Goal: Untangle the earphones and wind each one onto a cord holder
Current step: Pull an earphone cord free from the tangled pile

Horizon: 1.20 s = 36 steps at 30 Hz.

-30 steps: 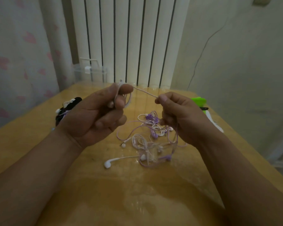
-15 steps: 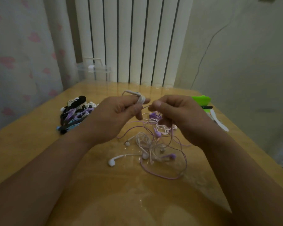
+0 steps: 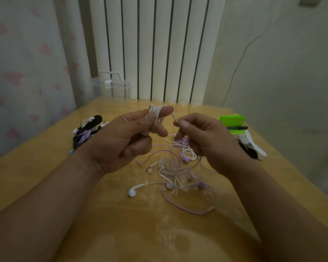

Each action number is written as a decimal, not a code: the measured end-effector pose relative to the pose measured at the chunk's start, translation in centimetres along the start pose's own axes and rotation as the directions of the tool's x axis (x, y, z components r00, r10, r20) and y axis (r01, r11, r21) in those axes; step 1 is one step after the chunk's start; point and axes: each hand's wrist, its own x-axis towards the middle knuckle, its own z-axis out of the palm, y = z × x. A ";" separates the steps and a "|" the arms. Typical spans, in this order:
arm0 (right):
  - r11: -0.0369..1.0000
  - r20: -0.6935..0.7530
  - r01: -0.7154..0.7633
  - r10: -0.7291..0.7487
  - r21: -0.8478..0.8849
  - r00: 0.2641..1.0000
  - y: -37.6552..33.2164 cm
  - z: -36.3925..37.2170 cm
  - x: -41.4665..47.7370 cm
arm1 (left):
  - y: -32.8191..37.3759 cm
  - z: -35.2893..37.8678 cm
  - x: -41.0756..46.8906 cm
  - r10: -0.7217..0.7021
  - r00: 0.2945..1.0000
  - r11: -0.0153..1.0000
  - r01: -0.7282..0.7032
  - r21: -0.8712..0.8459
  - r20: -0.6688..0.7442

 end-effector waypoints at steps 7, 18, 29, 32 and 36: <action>0.997 -0.059 0.058 -0.055 0.047 0.997 0.0 1.8 -0.2 | -0.9 1.1 -0.1 -0.088 0.990 0.996 0.085 0.034 0.111; 0.994 -0.202 0.067 -0.084 -0.089 0.976 0.7 2.0 0.2 | -1.4 2.5 0.1 -0.129 0.980 0.989 0.115 0.097 0.152; 0.943 0.211 0.025 0.048 -0.331 0.976 -1.3 2.8 -1.3 | -0.4 0.2 0.6 0.243 0.900 0.888 -0.057 0.456 -0.361; 0.882 0.220 0.145 -0.048 -0.449 0.974 -2.0 2.5 -1.6 | -0.8 0.5 0.5 0.296 0.924 0.695 -0.033 0.719 -0.243; 0.931 0.023 0.085 -0.082 -0.354 0.996 -1.5 0.6 -0.6 | -0.8 0.8 0.4 0.174 0.981 0.603 -0.034 0.797 -0.089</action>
